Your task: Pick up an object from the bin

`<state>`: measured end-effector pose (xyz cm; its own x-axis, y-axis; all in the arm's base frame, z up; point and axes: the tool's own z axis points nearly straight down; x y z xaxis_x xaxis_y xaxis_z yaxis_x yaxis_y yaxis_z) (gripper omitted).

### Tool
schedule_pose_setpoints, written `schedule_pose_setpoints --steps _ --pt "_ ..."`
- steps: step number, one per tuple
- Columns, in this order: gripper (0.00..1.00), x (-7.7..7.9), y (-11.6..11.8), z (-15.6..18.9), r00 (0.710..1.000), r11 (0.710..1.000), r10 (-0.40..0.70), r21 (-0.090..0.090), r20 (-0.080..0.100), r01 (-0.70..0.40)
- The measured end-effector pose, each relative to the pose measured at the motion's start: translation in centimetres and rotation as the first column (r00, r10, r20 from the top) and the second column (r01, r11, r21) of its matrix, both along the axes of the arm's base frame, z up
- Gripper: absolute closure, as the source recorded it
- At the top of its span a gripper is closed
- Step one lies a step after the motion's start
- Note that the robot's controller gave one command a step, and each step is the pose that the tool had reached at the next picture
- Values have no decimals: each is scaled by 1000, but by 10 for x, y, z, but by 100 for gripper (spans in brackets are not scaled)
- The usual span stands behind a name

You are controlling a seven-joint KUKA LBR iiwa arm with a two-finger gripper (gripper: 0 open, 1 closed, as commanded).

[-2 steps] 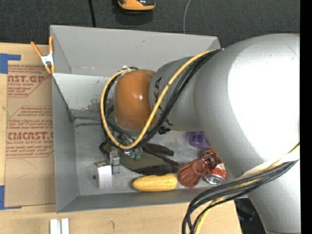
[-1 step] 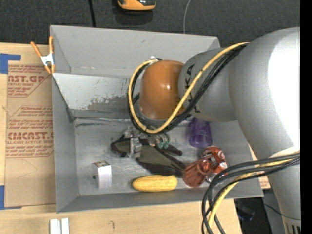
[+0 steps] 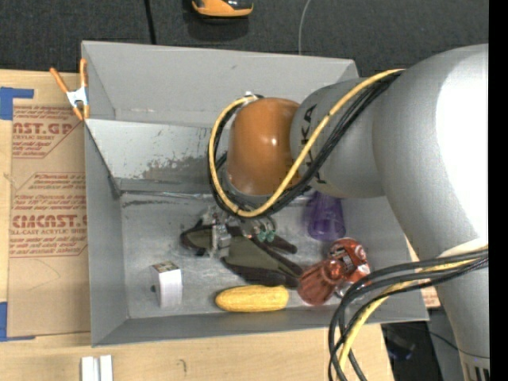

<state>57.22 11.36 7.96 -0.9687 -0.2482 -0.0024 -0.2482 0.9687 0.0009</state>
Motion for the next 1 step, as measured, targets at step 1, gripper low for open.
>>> schedule_pose_setpoints --steps 1 --pt "100 9 3 173 1000 1000 -17 0 9 17"
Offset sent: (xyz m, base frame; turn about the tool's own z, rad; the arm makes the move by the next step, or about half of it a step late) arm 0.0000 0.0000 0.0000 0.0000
